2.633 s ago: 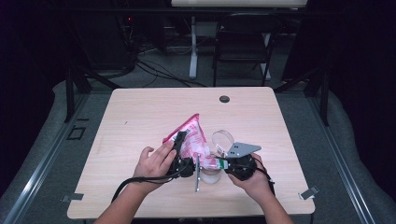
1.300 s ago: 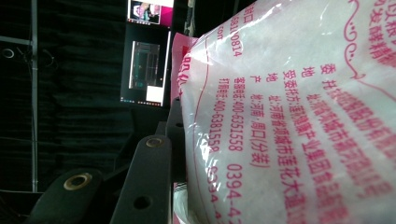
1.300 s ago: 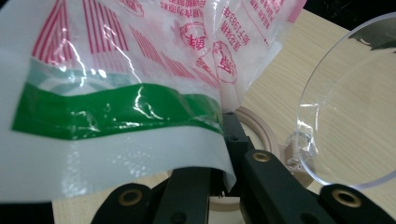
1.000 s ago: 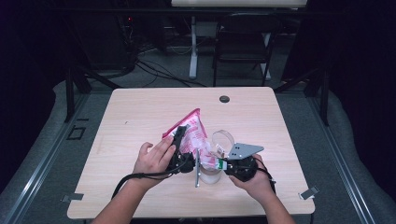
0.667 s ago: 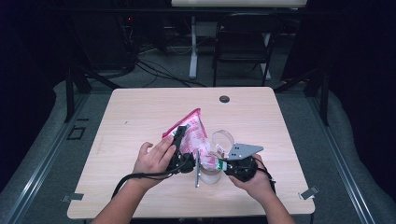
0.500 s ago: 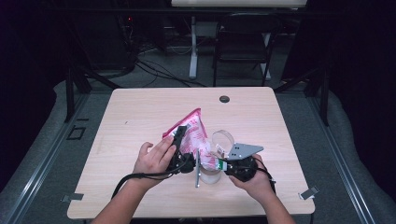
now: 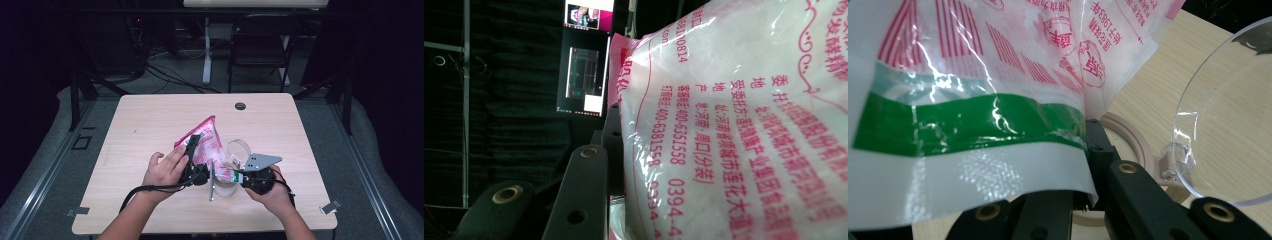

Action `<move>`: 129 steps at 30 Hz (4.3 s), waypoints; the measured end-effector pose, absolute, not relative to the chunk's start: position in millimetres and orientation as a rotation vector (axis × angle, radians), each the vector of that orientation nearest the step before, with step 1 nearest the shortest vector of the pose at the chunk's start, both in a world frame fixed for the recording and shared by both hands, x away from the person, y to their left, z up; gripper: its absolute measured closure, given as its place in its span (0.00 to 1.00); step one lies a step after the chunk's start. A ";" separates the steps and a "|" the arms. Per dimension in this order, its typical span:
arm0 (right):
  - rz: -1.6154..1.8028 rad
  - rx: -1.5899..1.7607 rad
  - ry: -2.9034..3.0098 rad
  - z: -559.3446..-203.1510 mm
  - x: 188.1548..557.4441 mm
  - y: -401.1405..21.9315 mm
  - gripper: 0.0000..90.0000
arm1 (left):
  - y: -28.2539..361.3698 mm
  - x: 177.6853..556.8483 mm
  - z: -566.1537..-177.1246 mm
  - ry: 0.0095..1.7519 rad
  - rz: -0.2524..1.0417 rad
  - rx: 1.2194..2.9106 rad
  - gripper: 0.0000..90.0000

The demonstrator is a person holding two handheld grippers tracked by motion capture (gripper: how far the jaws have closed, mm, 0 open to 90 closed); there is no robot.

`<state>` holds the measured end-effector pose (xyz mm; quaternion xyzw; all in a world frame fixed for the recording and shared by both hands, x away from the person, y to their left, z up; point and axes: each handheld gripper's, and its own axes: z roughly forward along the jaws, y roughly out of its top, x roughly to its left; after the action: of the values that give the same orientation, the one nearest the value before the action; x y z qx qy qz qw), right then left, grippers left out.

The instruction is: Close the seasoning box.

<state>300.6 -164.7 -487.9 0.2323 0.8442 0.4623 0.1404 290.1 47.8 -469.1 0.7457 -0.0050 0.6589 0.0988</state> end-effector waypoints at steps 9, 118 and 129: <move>1.337 0.669 2.439 -487.9 300.7 -164.7 1.00 | 48.0 290.0 -468.5 -0.020 1.950 2.206 0.78; 1.287 0.727 2.430 -494.0 304.8 -165.6 1.00 | 42.6 276.8 -475.2 -0.135 2.061 2.112 0.78; 1.296 0.737 2.411 -493.6 304.8 -166.2 1.00 | 42.0 276.0 -473.5 -0.145 2.065 2.106 0.78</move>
<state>304.8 -166.2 -493.6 0.2568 0.8406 0.4519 0.1527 276.0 42.0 -473.5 0.7101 -0.0490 0.6961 0.0941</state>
